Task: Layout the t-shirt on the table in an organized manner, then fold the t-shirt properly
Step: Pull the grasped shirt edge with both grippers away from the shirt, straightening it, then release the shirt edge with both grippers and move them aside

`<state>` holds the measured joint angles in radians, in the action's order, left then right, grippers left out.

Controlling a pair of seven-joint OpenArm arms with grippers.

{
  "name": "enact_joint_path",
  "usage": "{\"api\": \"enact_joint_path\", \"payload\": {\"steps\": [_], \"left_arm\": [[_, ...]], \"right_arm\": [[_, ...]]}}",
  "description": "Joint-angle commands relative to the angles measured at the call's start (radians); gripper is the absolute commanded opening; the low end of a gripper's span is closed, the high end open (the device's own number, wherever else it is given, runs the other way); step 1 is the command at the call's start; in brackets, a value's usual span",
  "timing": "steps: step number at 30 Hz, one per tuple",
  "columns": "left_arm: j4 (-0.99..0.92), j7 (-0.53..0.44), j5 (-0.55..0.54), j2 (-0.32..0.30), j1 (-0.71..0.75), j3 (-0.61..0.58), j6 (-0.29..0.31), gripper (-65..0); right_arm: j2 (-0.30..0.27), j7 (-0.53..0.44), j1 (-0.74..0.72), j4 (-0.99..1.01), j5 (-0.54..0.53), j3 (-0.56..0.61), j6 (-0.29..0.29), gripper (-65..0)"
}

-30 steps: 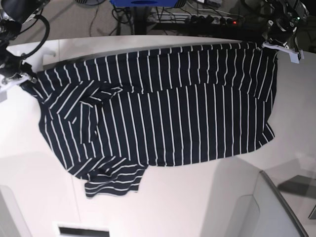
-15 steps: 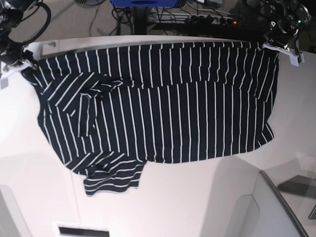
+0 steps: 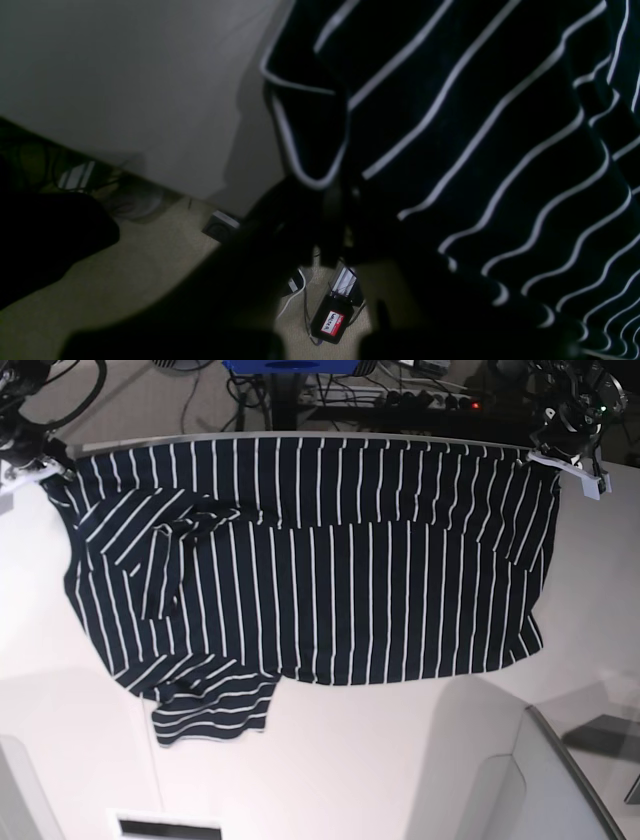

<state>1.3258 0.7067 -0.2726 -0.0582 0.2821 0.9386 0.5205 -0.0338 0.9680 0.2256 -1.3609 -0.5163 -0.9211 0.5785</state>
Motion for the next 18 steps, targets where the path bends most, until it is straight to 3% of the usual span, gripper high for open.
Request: {"api": "enact_joint_path", "payload": {"steps": [1,7,9,15,18], "left_arm": [[0.011,-0.008,0.003,-0.016,0.003,0.003,-0.010,-65.0],[0.018,-0.008,0.003,-0.016,0.003,0.003,-0.010,-65.0],[0.018,-0.006,0.005,-0.016,0.004,0.003,-0.012,-65.0],[0.019,-0.006,0.005,-0.016,0.006,0.004,-0.168,-25.8],[0.021,-0.006,0.005,-0.016,0.006,0.009,-0.210,-12.3]], "right_arm": [[-0.019,-0.017,-0.001,-0.021,-0.006,-0.011,-0.001,-64.8],[-0.019,-0.017,-0.012,-0.019,-0.005,-0.014,-0.001,-63.9],[-0.018,-0.013,-0.013,-0.019,-0.005,-0.016,-0.001,-59.9],[-0.012,-0.008,-0.015,-0.021,-0.009,-0.060,-0.001,-27.2],[-0.012,-0.008,-0.015,-0.035,-0.009,-0.082,-0.001,-17.0]]}}
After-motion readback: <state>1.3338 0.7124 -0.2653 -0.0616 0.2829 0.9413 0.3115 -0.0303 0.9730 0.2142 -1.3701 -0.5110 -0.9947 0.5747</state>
